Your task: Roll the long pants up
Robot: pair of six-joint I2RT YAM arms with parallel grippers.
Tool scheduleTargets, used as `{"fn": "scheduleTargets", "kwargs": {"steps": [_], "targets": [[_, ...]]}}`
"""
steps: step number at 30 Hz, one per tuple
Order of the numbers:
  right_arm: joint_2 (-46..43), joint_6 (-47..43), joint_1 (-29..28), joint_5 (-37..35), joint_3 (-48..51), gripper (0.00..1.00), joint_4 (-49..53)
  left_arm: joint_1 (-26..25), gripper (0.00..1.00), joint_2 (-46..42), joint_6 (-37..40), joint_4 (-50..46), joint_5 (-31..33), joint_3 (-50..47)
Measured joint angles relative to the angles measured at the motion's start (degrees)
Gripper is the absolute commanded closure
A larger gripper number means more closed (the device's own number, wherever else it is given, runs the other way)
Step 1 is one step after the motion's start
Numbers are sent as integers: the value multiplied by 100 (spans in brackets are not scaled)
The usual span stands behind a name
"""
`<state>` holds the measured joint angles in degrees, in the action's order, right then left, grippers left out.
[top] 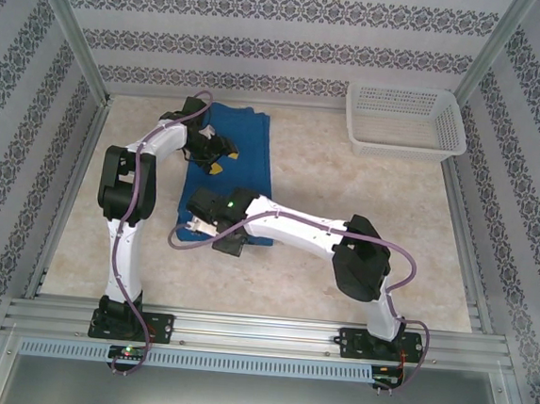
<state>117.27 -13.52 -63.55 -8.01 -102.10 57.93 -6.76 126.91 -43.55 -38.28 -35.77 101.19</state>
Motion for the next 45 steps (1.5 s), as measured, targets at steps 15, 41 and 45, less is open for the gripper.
{"fn": "scheduleTargets", "kwargs": {"steps": [15, 41, 45], "targets": [[625, -48, 490, 1510, -1596, 100, 1464, 0, 39, 2, -24, 83, -157, -81], [1318, -170, 1012, 2249, -2385, 100, 1967, -214, 100, -505, -297, 1139, -302, -1799], [1419, -195, 1084, 2269, -2457, 100, 1969, -214, 100, -505, -295, 1134, -302, -1792]]}}
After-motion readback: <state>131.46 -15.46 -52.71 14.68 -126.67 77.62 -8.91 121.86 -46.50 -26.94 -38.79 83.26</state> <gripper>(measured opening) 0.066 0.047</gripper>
